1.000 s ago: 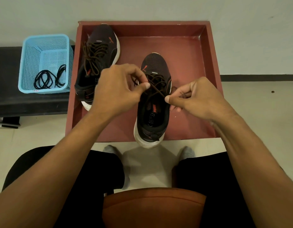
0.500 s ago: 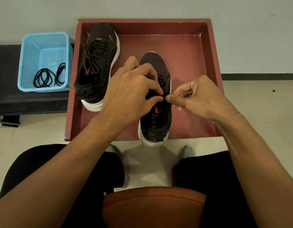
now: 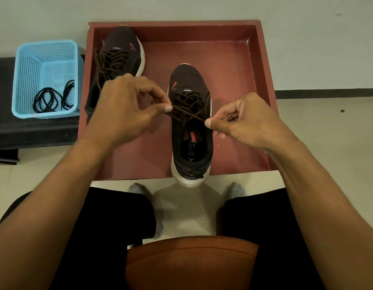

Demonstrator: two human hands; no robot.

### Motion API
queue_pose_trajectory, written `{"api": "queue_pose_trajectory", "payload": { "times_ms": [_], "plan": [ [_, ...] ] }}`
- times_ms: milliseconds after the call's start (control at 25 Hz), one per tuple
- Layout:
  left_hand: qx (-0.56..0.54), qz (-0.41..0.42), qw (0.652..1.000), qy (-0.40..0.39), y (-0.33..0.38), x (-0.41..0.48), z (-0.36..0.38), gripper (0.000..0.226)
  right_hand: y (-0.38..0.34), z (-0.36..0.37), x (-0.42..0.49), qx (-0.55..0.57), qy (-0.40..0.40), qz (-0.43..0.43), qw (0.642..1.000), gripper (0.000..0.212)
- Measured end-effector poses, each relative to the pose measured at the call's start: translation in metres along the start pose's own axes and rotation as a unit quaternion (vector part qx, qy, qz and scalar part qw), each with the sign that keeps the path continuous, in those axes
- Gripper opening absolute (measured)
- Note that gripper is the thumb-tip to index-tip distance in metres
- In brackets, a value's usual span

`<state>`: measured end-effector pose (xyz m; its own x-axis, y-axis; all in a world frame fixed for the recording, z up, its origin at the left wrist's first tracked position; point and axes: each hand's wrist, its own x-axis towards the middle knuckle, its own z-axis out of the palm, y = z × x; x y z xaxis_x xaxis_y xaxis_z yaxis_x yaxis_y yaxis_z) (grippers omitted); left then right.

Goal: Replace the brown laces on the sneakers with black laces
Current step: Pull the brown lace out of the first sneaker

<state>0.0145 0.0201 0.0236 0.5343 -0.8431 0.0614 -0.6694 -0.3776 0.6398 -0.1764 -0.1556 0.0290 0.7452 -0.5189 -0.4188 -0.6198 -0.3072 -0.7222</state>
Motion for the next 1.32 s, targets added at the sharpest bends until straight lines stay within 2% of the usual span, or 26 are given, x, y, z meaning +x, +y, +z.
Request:
{"api": "queue_pose_trajectory", "payload": {
  "times_ms": [160,360,520,600,720,880,1040,1200,1320],
  "plan": [
    [0.019,-0.019,1.0,-0.011,-0.009,-0.001,-0.006,0.008,-0.001,0.001,0.001,0.0,-0.002,0.002,1.0,0.016],
    [0.101,0.091,0.99,-0.027,0.016,-0.004,0.015,0.038,-0.002,0.001,0.002,-0.009,-0.002,-0.003,1.0,0.017],
    [0.178,0.122,0.976,-0.004,0.032,-0.008,0.037,0.026,-0.001,0.002,0.003,-0.005,-0.001,-0.011,1.0,0.017],
    [0.173,0.117,0.978,0.009,0.031,-0.006,0.04,0.018,0.0,0.002,0.003,-0.002,-0.001,-0.012,1.0,0.018],
    [0.133,0.095,0.987,0.0,0.028,-0.006,0.041,0.015,0.001,0.002,0.003,0.001,0.001,-0.01,1.0,0.017],
    [0.024,0.028,0.999,-0.012,0.013,-0.004,0.019,0.004,0.003,-0.002,0.002,0.009,0.001,-0.007,1.0,0.016],
    [-0.054,-0.058,0.996,0.049,-0.01,-0.002,-0.008,0.002,0.006,-0.003,0.003,0.006,0.002,-0.008,1.0,0.016],
    [-0.044,-0.072,0.993,0.083,-0.011,0.0,-0.004,0.005,0.006,-0.003,0.004,0.007,-0.004,-0.016,1.0,0.016],
    [-0.052,-0.105,0.983,0.141,-0.013,0.008,-0.002,0.015,0.006,-0.003,0.004,0.007,-0.004,-0.019,1.0,0.016]
  ]
}}
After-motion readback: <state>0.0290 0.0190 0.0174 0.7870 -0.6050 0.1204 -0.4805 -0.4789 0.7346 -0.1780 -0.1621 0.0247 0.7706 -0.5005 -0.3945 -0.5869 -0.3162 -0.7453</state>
